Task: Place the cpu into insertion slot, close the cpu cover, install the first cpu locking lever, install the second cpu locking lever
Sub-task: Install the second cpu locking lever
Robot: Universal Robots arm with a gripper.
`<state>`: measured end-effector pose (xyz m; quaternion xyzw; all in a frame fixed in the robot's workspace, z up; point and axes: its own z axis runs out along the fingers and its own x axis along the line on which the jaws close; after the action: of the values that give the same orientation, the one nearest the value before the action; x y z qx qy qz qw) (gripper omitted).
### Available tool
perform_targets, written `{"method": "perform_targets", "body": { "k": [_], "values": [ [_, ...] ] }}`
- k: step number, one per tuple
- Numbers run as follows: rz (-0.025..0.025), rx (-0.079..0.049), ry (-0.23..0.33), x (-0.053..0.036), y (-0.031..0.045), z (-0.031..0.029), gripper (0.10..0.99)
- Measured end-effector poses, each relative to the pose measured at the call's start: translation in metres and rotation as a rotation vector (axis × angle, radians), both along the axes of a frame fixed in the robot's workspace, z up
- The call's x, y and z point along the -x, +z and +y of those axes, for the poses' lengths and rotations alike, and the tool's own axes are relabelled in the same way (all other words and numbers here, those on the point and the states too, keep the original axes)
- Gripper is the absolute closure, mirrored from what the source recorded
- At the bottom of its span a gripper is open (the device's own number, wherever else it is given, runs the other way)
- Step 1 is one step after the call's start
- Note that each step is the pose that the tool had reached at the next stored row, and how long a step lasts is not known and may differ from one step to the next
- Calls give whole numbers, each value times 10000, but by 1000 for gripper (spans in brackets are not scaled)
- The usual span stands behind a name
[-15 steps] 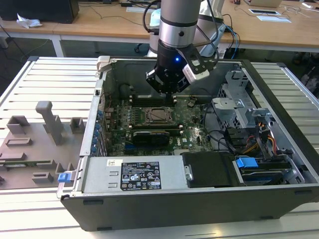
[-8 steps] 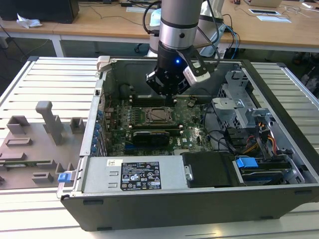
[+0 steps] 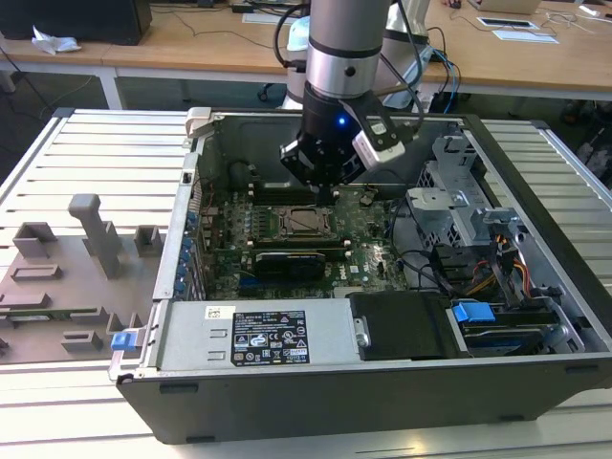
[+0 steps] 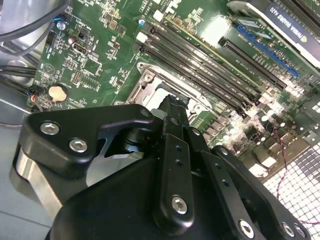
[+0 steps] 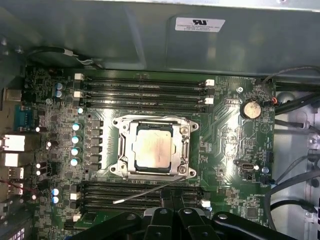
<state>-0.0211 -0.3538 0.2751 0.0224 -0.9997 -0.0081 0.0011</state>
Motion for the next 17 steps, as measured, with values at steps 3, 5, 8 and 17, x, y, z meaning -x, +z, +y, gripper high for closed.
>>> {"method": "perform_targets", "body": {
  "k": [3,5,8,17],
  "values": [
    [0,1,0,0,0,-24,980],
    [0,1,0,0,0,-43,980],
    [0,1,1,0,-1,-77,980],
    [0,1,1,0,-4,-166,980]
  ]
}}
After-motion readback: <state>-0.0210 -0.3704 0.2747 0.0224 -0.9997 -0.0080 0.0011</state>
